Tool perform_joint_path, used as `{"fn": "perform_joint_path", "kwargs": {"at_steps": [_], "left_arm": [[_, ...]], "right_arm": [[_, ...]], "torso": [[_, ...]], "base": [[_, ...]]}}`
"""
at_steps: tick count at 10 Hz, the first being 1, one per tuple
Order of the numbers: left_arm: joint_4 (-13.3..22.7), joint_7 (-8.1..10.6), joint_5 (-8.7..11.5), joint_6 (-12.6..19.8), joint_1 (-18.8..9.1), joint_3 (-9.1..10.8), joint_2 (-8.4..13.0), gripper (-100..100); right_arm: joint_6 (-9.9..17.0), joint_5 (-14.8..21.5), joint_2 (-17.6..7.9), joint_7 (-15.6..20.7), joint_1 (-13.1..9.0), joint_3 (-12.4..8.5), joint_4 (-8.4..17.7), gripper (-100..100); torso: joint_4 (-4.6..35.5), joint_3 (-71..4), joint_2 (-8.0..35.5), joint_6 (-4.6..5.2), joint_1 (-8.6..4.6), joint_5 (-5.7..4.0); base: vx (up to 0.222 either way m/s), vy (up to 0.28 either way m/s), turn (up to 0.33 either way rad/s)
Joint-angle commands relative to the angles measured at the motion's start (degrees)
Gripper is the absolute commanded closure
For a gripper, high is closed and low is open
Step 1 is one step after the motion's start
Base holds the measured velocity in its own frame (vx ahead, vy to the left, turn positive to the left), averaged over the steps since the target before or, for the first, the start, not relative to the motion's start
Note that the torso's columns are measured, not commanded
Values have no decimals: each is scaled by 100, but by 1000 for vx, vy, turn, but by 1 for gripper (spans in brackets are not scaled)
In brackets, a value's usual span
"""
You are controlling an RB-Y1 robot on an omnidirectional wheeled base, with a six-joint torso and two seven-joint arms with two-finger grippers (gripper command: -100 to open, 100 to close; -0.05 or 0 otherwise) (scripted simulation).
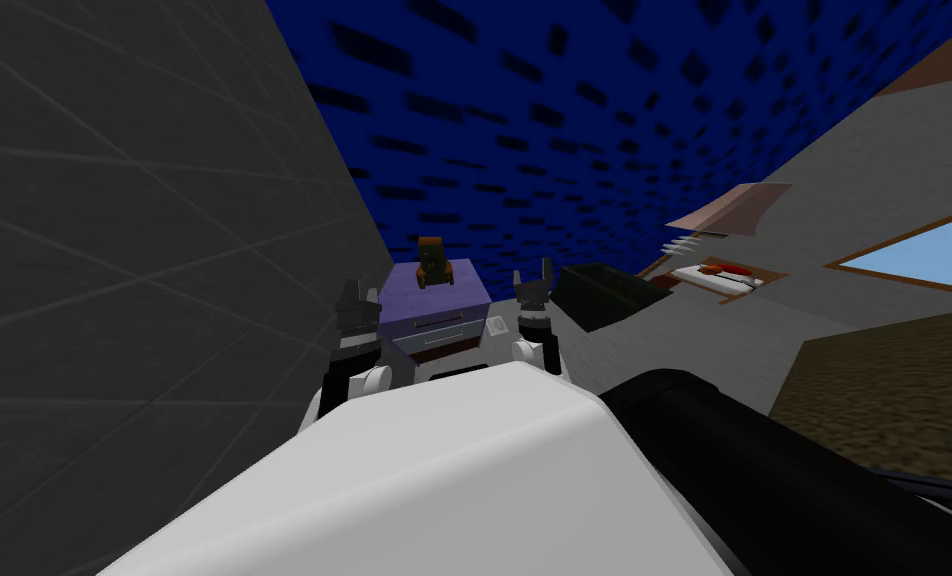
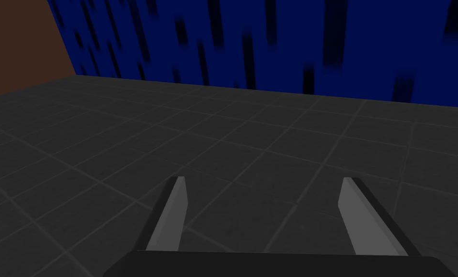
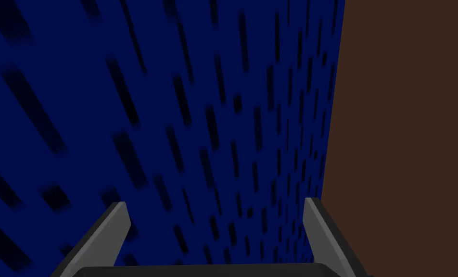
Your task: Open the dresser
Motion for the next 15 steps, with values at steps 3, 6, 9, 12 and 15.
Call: {"fn": "perform_joint_path", "kwargs": {"at_steps": [3,6,9,12,15], "left_arm": [[-1,0,0,0,0,0,0,0],[-1,0,0,0,0,0,0,0],[-2,0,0,-1,0,0,0,0],[328,24,9,-265,-54,22,408,-100],[710,53,20,-578,-116,49,570,-100]], "right_arm": [[0,0,0,0,0,0,-1,0],[0,0,0,0,0,0,-1,0],[-1,0,0,0,0,0,-2,0],[0,0,0,0,1,0,1,0],[0,0,0,0,1,0,1,0]], "torso": [[1006,-2014,1003,0,0,0],[2268,-4536,2269,0,0,0],[3537,-7073,3539,0,0,0],[4204,-8428,4205,0,0,0],[4228,-8457,4227,0,-1,0]], "base": [[0,0,0],[0,0,0],[0,0,0],[16,-6,7],[22,-10,8]]}}
